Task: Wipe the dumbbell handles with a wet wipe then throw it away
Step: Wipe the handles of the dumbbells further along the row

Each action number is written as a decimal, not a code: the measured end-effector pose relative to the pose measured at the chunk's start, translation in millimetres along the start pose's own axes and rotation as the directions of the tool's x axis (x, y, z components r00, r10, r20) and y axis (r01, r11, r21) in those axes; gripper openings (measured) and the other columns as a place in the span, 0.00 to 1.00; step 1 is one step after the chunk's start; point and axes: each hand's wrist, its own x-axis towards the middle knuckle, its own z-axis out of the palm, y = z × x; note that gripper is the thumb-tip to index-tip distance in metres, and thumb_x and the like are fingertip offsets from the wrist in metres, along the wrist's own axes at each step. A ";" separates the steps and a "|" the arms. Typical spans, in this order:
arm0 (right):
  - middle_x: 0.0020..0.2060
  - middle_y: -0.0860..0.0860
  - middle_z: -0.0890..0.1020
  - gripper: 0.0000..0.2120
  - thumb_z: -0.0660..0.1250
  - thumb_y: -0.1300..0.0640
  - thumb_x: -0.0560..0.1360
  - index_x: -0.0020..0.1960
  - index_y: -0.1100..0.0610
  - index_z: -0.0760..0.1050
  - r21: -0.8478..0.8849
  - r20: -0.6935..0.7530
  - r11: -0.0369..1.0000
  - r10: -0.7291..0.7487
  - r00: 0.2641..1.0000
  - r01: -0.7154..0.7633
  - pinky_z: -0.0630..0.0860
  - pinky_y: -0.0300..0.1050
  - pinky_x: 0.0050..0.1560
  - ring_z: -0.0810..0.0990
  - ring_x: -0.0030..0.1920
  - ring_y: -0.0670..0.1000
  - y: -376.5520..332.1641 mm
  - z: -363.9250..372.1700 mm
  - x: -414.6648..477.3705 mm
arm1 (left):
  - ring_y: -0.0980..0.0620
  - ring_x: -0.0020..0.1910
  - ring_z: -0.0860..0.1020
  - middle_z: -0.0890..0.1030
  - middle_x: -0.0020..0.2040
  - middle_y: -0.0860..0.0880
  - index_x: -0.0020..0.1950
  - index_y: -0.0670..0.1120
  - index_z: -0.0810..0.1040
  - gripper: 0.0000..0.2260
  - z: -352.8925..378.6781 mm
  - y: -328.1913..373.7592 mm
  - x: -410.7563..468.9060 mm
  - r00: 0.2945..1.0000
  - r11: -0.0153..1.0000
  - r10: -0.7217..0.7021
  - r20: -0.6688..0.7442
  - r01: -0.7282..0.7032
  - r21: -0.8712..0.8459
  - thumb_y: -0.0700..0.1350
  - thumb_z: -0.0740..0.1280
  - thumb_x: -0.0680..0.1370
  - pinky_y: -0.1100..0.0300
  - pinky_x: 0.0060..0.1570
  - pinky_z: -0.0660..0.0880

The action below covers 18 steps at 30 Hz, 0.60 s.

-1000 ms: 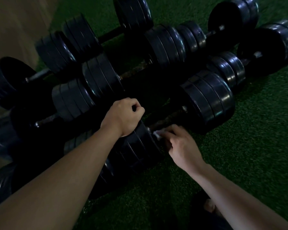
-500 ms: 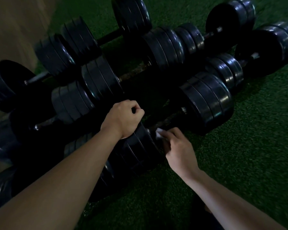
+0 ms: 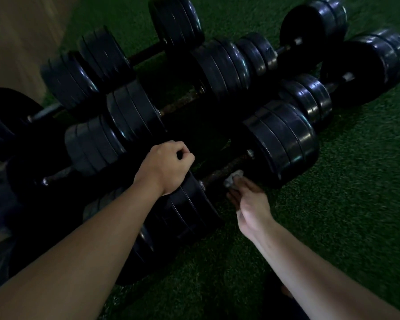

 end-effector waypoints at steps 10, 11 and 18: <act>0.42 0.53 0.83 0.07 0.65 0.64 0.79 0.46 0.56 0.79 0.112 -0.067 0.992 -0.052 0.996 0.060 0.79 0.41 0.46 0.82 0.43 0.50 -9.3 5.2 6.6 | 0.56 0.44 0.77 0.78 0.47 0.57 0.44 0.51 0.80 0.09 -0.1 1.7 -0.8 1.000 1.000 0.000 -0.006 0.000 0.006 0.51 0.62 0.79 0.63 0.43 0.73; 0.40 0.53 0.83 0.07 0.65 0.64 0.79 0.45 0.57 0.80 0.070 -0.041 0.996 -0.046 0.998 0.049 0.79 0.40 0.45 0.83 0.42 0.49 -2.2 5.7 1.9 | 0.56 0.44 0.77 0.78 0.47 0.57 0.44 0.51 0.80 0.09 -0.4 2.1 -0.9 1.000 1.000 -0.001 -0.006 0.001 0.007 0.51 0.62 0.79 0.64 0.43 0.73; 0.40 0.53 0.84 0.05 0.67 0.64 0.78 0.46 0.57 0.81 0.151 -0.053 0.988 -0.025 0.998 0.032 0.80 0.40 0.45 0.83 0.41 0.49 -5.3 5.1 2.5 | 0.58 0.44 0.77 0.79 0.48 0.56 0.46 0.51 0.80 0.09 -0.5 1.4 -1.3 1.000 1.000 0.003 -0.019 -0.002 0.012 0.50 0.62 0.79 0.68 0.40 0.70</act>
